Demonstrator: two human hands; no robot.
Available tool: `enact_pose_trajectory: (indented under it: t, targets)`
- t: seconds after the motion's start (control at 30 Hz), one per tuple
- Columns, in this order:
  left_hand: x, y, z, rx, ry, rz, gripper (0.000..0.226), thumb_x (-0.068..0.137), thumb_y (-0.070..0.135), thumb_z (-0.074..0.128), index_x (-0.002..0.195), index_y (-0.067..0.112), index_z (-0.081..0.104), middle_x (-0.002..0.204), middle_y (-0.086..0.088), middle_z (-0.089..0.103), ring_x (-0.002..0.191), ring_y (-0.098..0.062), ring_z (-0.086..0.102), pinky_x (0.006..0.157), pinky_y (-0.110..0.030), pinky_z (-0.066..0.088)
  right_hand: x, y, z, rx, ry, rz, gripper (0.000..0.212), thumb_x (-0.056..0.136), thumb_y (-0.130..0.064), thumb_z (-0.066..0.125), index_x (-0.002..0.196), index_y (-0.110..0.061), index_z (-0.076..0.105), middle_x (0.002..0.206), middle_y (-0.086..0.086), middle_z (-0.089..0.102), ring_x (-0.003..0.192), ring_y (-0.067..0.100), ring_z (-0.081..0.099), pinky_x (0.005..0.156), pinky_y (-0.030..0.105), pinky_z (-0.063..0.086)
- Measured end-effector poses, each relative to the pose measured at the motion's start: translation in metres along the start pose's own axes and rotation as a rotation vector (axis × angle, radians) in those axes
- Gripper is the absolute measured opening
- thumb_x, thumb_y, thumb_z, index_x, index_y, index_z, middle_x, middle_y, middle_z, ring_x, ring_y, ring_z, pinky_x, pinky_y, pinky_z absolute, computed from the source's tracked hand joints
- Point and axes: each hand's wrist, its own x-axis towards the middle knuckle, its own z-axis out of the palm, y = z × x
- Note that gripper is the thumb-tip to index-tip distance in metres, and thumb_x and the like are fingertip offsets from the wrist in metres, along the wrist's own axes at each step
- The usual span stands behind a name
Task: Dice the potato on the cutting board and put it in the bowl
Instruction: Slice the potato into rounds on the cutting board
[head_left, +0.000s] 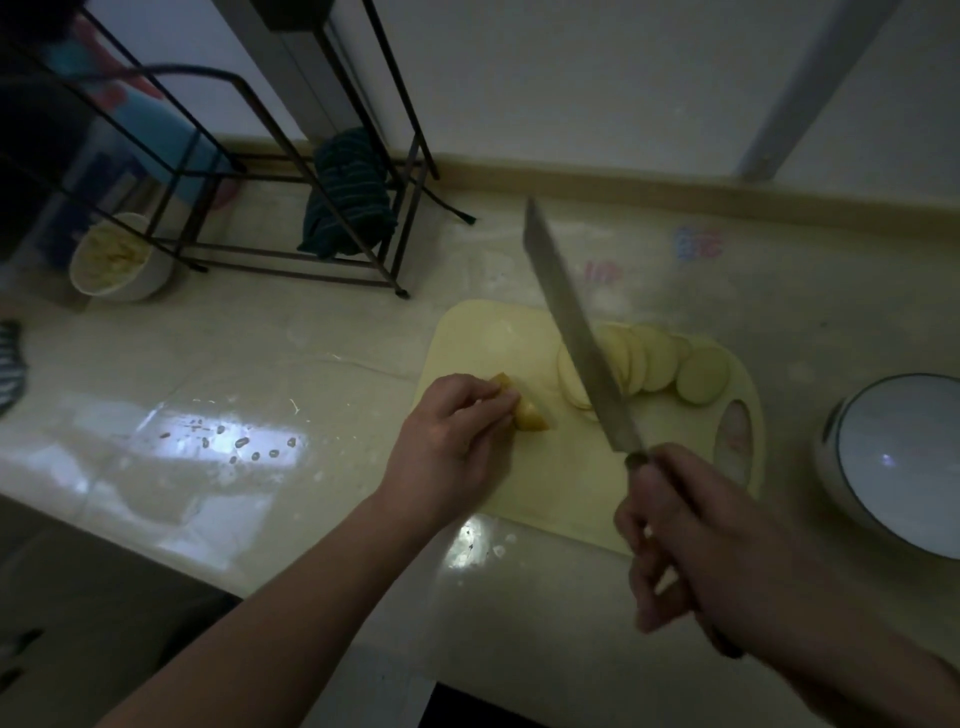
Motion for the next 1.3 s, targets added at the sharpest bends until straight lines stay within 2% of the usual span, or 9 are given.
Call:
enact_pose_trajectory:
  t: [0.13,0.23,0.5,0.63,0.77,1.0,1.17,1.23,1.3]
  targets:
    - [-0.005,0.003,-0.001,0.046,0.036,0.021,0.020,0.091,0.016,0.068,0.102,0.003,0.078,0.100,-0.014,0.068,0.090,-0.029,0.067,0.074,-0.038,0.056,-0.004,0.006,0.014,-0.247,0.101,-0.098,0.059,0.071,-0.079,0.034,0.078,-0.024,0.056,0.054,-0.005,0.052,0.044,0.004,0.045,0.048,0.020,0.036]
    - [-0.011,0.006,0.001,0.013,0.053,-0.009,0.016,0.090,0.014,0.071,0.097,0.002,0.078,0.100,-0.013,0.068,0.090,-0.028,0.067,0.074,-0.038,0.056,-0.008,0.007,0.019,-0.349,0.156,-0.107,0.073,0.075,-0.081,0.024,0.070,-0.015,0.057,0.054,-0.005,0.055,0.050,0.006,0.050,0.052,0.022,0.036]
    - [-0.009,0.013,-0.001,0.012,0.079,-0.056,0.048,0.104,0.036,0.048,0.091,-0.002,0.076,0.099,-0.014,0.068,0.093,-0.021,0.063,0.084,-0.021,0.050,-0.009,0.014,0.024,-0.469,0.148,-0.102,0.053,0.072,-0.073,0.024,0.060,-0.026,0.044,0.062,-0.018,0.055,0.062,0.007,0.048,0.065,0.021,0.039]
    - [-0.006,0.013,-0.002,-0.001,0.059,-0.040,0.051,0.105,0.036,0.045,0.092,-0.003,0.075,0.100,-0.015,0.067,0.094,-0.022,0.062,0.084,-0.023,0.050,-0.006,0.016,0.023,-0.448,0.153,-0.106,0.044,0.078,-0.069,0.031,0.062,-0.032,0.047,0.058,-0.013,0.055,0.062,0.006,0.051,0.063,0.017,0.039]
    - [-0.004,0.013,-0.003,0.010,0.061,-0.033,0.051,0.105,0.036,0.045,0.091,-0.003,0.075,0.099,-0.015,0.067,0.094,-0.021,0.061,0.087,-0.018,0.046,-0.004,0.018,0.022,-0.454,0.145,-0.093,0.043,0.071,-0.075,0.023,0.068,-0.042,0.051,0.063,-0.018,0.055,0.062,0.007,0.049,0.060,0.021,0.037]
    - [-0.005,0.012,-0.002,0.024,0.066,-0.028,0.049,0.105,0.035,0.046,0.093,-0.002,0.076,0.100,-0.013,0.066,0.093,-0.021,0.062,0.084,-0.019,0.047,-0.002,0.014,0.017,-0.458,0.070,-0.087,0.037,0.077,-0.068,0.030,0.072,-0.039,0.052,0.064,-0.013,0.059,0.064,0.008,0.054,0.060,0.022,0.038]
    - [-0.005,0.011,-0.004,0.018,0.066,-0.030,0.042,0.103,0.031,0.050,0.094,-0.001,0.076,0.100,-0.013,0.066,0.092,-0.023,0.063,0.082,-0.025,0.051,0.002,0.014,0.011,-0.350,-0.063,0.005,0.058,0.071,-0.075,0.030,0.074,-0.020,0.049,0.051,-0.006,0.049,0.044,0.005,0.045,0.053,0.026,0.036]
    - [-0.004,0.012,-0.003,0.010,0.069,-0.015,0.042,0.103,0.031,0.050,0.096,-0.002,0.075,0.105,-0.008,0.063,0.095,-0.022,0.061,0.085,-0.021,0.049,0.003,0.016,0.007,-0.415,-0.072,0.001,0.061,0.072,-0.076,0.027,0.077,-0.020,0.050,0.059,-0.004,0.055,0.050,0.006,0.050,0.059,0.034,0.046]
    - [-0.004,0.013,-0.003,0.007,0.070,0.001,0.039,0.103,0.028,0.052,0.097,-0.003,0.075,0.109,-0.004,0.057,0.096,-0.021,0.060,0.088,-0.017,0.045,0.003,0.017,0.003,-0.502,-0.055,-0.017,0.066,0.068,-0.078,0.021,0.077,-0.020,0.051,0.075,-0.005,0.061,0.064,0.007,0.056,0.070,0.031,0.048]
